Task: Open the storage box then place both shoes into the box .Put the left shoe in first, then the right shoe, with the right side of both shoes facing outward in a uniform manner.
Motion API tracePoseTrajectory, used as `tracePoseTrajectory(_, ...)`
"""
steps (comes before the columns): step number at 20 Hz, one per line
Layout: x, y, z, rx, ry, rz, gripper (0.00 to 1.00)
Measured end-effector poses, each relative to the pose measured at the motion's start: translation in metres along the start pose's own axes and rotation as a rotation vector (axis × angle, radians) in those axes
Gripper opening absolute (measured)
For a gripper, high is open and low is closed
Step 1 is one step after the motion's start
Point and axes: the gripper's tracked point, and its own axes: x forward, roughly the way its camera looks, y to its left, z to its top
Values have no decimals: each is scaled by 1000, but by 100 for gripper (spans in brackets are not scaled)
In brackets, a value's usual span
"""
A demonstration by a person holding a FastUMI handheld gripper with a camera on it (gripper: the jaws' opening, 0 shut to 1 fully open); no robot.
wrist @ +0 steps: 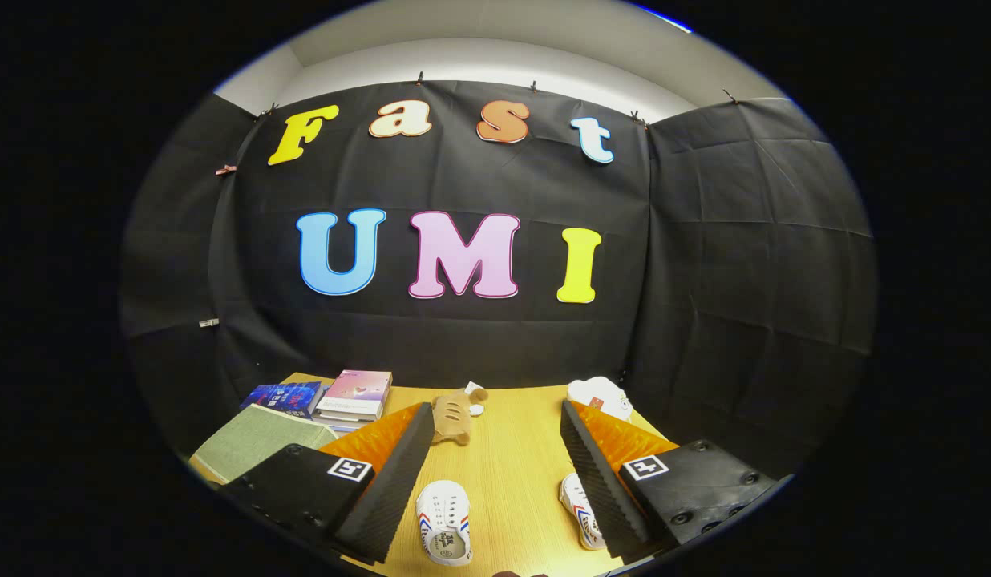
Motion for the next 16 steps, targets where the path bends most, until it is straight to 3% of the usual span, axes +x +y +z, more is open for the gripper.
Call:
tracePoseTrajectory(11,13,10,-20,25,75,33,97)
tracePoseTrajectory(16,21,34,-52,55,205,149,98)
